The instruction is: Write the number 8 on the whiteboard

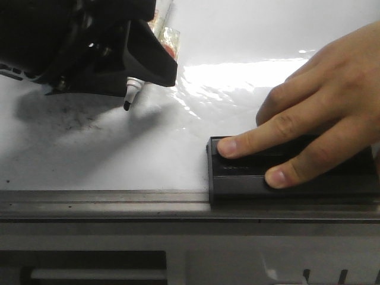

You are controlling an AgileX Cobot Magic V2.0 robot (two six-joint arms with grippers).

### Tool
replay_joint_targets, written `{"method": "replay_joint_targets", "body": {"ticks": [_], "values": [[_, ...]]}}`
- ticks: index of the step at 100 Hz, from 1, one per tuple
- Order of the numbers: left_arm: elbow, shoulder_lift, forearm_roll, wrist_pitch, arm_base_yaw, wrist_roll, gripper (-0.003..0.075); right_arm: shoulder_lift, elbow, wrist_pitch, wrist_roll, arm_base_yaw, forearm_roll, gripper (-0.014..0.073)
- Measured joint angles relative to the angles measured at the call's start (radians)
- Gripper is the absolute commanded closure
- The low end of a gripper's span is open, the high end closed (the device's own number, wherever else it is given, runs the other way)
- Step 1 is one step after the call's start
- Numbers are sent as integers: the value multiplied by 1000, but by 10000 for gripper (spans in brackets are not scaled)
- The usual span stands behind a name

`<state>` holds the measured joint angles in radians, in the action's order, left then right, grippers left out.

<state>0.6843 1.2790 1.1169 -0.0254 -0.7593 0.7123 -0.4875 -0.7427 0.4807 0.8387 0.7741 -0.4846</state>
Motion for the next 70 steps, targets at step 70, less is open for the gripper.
{"method": "replay_joint_targets", "body": {"ticks": [70], "values": [[-53,-367,24,-44,42,2,396,46,472,-432,-9,0,-232,657]]}}
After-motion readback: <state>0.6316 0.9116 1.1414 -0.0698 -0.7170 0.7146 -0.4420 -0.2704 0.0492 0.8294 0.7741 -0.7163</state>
